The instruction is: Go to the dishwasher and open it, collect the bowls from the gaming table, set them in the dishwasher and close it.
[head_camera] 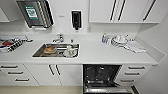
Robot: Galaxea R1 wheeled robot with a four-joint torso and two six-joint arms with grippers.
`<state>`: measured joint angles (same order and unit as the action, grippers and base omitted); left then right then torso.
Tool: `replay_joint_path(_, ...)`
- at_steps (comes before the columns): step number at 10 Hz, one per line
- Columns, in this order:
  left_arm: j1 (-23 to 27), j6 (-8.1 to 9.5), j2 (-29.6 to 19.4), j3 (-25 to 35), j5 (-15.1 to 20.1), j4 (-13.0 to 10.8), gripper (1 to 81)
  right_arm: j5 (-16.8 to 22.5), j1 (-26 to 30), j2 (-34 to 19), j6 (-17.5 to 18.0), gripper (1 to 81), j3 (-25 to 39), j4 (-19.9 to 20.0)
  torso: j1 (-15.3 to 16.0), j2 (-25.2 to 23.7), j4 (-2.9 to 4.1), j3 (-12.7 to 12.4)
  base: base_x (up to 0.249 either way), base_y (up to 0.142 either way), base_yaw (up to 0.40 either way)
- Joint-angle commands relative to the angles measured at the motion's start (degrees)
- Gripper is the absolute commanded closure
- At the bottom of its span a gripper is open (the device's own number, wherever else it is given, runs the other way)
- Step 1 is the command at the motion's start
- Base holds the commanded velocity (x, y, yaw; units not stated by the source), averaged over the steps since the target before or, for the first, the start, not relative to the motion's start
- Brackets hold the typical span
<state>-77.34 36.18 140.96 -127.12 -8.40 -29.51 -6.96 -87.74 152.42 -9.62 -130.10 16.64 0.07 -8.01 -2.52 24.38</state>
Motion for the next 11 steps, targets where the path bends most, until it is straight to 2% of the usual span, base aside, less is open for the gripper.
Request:
replay_joint_path(1,6.36,2.05,-5.68,1.26,0.49,0.16,81.1,4.24,0.58,-1.39,-0.14,81.1,1.00,-0.64,0.00,0.00,0.00,0.00,0.000,0.000,0.000)
replay_joint_path(4,9.17,2.05,-9.73,6.45,0.84,0.07,81.1,4.15,0.76,-1.39,-0.14,81.1,0.91,-0.56,0.02,0.00,0.00,0.02,0.000,0.000,0.000)
replay_joint_path(7,16.62,2.49,-13.94,13.57,2.77,0.16,81.1,4.15,1.37,-1.21,-0.14,81.1,0.82,-0.47,0.02,0.00,0.00,0.04,0.000,0.000,0.000)
replay_joint_path(9,24.18,3.11,-16.14,21.19,9.16,0.16,81.1,4.15,1.55,-1.30,-0.05,81.1,1.00,-0.47,0.04,0.00,0.00,0.04,0.000,0.000,0.000)
replay_joint_path(11,31.04,3.11,-15.62,24.98,16.81,0.16,81.1,4.24,1.99,-1.30,0.13,81.1,1.09,-0.47,0.04,0.02,0.00,0.04,0.000,0.000,0.000)
